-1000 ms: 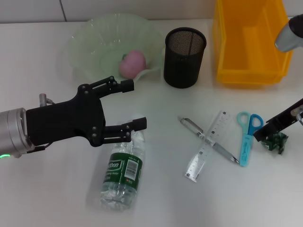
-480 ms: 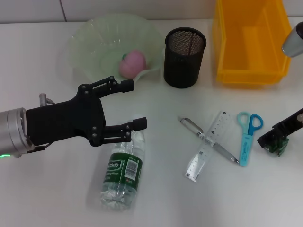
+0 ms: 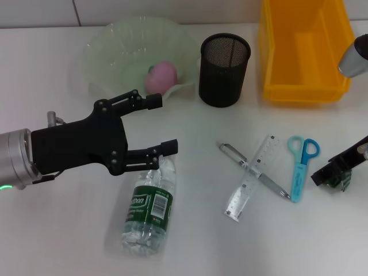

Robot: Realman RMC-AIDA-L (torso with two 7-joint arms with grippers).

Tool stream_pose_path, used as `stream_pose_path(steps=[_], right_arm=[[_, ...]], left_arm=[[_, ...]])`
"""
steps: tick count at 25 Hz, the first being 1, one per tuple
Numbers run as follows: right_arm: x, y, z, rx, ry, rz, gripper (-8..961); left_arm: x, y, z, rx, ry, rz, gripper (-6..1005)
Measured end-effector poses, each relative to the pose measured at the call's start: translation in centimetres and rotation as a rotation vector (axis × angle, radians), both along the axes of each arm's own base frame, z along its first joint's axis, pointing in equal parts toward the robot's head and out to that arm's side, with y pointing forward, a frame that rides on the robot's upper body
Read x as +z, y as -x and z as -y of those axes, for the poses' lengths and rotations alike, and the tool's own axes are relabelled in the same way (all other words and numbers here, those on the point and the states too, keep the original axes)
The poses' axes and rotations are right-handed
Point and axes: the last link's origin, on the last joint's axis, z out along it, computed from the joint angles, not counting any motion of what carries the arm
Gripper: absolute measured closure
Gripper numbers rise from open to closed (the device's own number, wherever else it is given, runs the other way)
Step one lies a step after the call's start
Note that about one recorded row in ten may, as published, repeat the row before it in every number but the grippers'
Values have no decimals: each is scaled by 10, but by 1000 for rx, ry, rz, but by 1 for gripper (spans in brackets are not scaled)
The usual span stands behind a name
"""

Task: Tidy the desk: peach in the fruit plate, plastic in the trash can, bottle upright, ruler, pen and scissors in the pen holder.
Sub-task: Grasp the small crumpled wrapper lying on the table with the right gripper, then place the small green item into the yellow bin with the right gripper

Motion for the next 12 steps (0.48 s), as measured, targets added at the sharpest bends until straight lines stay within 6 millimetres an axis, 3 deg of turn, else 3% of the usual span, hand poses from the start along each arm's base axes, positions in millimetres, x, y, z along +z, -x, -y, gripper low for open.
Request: stream_pose_path(steps=[7,12], right_arm=[[0,-2,2,-14,11,0,255],[1,-3,3,-16,8,0,392]], left_arm=[[1,0,0,0,-3,3,139],[1,0,0,-1,-3,3,139]])
